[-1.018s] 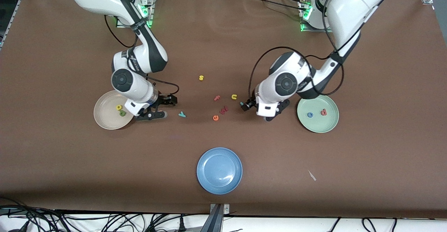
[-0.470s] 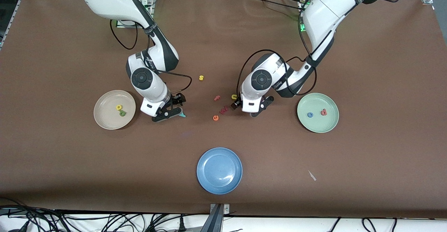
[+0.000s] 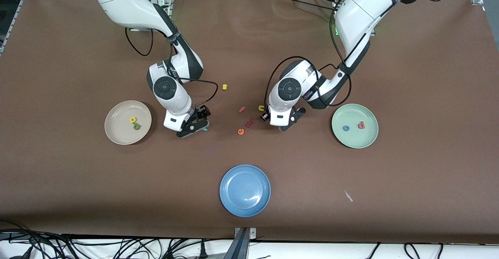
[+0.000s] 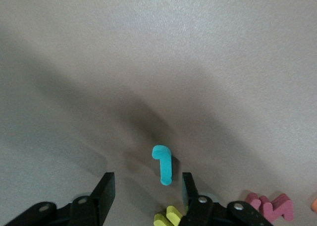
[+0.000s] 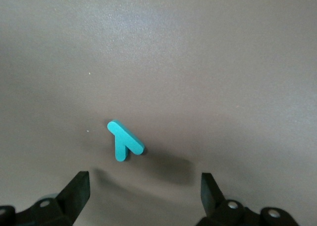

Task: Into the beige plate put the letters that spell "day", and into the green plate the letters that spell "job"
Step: 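Move the left gripper to the cyan 1 while the right gripper reaches the cyan y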

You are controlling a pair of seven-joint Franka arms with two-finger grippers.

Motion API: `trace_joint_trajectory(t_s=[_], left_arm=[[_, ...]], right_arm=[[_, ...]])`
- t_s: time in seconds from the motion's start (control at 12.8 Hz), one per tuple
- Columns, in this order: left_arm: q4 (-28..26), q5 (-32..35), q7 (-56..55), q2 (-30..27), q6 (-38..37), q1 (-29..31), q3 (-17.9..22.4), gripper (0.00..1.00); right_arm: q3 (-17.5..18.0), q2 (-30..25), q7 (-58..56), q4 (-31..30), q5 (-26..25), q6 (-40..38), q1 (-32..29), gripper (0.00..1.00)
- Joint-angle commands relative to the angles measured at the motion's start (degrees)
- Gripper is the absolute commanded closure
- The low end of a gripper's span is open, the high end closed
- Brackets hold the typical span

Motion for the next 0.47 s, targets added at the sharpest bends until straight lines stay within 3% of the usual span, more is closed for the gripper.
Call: trace_joint_trajectory(t_s=[0.0,0.08,0.23,0.39], left_arm=[[1.2,1.4,-1.0,1.4,0.0,-0.8,0.5,0.4],[1.3,1.4,-0.9,1.3,0.0,-0.8,0.5,0.42],[2.2,1.4,-0.8,1.4,0.0,-0.7,0.5,0.61],[2.4,1.4,-0.8,1.3,0.0,-0.4,0.5,1.0]], right_arm=[[0.0,2.2,-0.5,3.2,-0.7,0.2,0.6,0.06],[0.0,3.0,-0.5,4.1,-0.7,0.1,1.0,0.08],[0.0,4.0,-0.7,5.2,-0.7,0.2,1.1,0.08],[0.0,5.1,-1.7,6.4,-0.7,0.1,1.1,0.1]])
